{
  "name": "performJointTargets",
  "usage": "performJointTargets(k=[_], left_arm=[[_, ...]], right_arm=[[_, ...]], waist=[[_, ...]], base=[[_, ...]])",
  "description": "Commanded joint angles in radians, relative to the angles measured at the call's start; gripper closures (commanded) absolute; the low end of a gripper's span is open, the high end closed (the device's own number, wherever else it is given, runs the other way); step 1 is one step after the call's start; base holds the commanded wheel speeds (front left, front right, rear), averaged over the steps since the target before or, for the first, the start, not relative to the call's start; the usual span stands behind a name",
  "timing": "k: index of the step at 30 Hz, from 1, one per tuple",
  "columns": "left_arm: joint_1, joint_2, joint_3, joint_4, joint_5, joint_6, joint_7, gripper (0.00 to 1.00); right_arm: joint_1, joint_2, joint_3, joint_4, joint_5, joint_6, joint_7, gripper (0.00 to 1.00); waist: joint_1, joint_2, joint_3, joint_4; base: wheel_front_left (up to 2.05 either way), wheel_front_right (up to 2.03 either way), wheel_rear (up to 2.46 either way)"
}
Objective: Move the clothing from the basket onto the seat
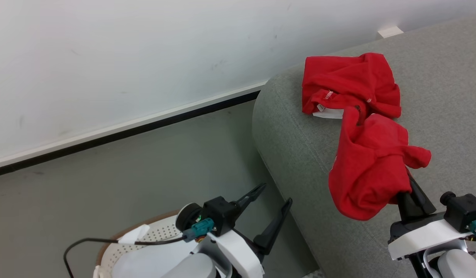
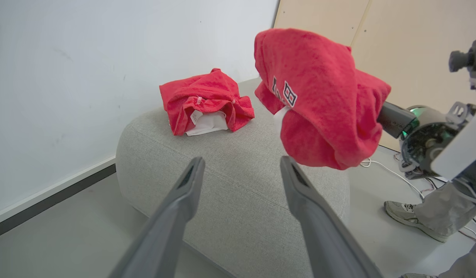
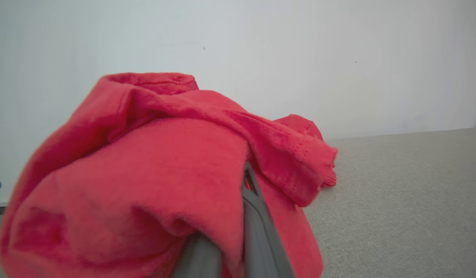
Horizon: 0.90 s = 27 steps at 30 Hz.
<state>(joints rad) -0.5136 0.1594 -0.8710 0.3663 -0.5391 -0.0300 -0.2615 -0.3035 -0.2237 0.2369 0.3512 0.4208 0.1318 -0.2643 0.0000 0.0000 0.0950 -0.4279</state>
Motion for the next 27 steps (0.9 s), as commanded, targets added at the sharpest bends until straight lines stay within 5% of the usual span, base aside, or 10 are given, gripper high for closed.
performJointTargets(k=[1,13,27], left_arm=[[-0.008,0.0,0.003,0.003,0.011,-0.001,-0.002,0.0],[-0.052,0.031,-0.003,-0.02,0.035,-0.009,0.006,0.0],[-0.135,0.118,0.014,-0.116,0.071,0.018,0.08,0.0]], right_arm=[[0.001,-0.007,-0.006,-0.004,-0.006,-0.002,0.0,1.0],[-0.122,-0.086,-0.088,0.013,0.004,-0.002,0.0,1.0],[-0.365,-0.24,-0.202,0.15,0.046,-0.002,0.0,1.0]], waist=[[0.0,0.0,0.002,-0.001],[0.0,0.0,0.118,0.03],[0.0,0.0,0.391,0.082]], base=[[0.0,0.0,0.0],[0.0,0.0,0.0],[0.0,0.0,0.0]])
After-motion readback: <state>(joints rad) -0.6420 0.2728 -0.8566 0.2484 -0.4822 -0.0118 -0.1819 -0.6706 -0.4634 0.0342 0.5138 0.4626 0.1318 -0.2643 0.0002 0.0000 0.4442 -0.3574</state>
